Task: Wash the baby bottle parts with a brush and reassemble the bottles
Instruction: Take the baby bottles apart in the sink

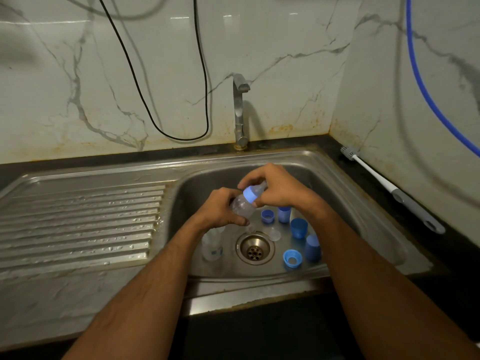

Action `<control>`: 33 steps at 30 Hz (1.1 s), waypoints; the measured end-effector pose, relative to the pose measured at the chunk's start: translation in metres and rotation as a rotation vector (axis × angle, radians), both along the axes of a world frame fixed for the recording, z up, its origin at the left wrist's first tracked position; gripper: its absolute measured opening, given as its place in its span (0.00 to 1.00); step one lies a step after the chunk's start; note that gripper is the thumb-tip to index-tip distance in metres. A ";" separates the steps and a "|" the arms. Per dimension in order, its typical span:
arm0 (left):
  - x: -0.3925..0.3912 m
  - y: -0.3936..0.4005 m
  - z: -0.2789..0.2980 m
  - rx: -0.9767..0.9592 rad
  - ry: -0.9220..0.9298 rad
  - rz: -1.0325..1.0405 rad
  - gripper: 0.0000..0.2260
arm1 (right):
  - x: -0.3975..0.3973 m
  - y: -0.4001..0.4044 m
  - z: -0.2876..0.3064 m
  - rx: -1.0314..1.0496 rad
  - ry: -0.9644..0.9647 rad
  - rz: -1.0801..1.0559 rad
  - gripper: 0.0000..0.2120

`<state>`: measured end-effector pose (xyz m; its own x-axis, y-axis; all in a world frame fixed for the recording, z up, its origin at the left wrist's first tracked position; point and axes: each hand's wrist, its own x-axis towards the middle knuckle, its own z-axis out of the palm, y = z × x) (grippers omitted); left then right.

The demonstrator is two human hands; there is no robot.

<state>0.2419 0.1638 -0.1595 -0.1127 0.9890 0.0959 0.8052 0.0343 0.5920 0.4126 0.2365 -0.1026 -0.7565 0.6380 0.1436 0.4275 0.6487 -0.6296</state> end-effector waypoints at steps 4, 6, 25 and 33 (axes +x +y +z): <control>-0.002 0.000 0.000 -0.002 -0.033 0.015 0.26 | -0.003 -0.001 -0.004 0.013 -0.026 0.005 0.27; 0.000 -0.001 0.000 -0.003 -0.045 0.000 0.29 | -0.004 -0.001 -0.006 -0.001 -0.042 -0.007 0.22; 0.015 -0.009 -0.006 -0.300 0.315 -0.190 0.30 | 0.011 0.014 0.006 -0.213 0.334 -0.361 0.18; 0.015 -0.008 -0.014 -0.505 0.381 -0.276 0.28 | 0.009 0.016 0.002 -0.202 0.286 -0.354 0.20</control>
<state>0.2570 0.1559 -0.1731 0.1000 0.9104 -0.4013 0.9729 -0.0050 0.2312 0.4214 0.2527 -0.1007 -0.4363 0.8853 0.1610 0.3913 0.3478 -0.8520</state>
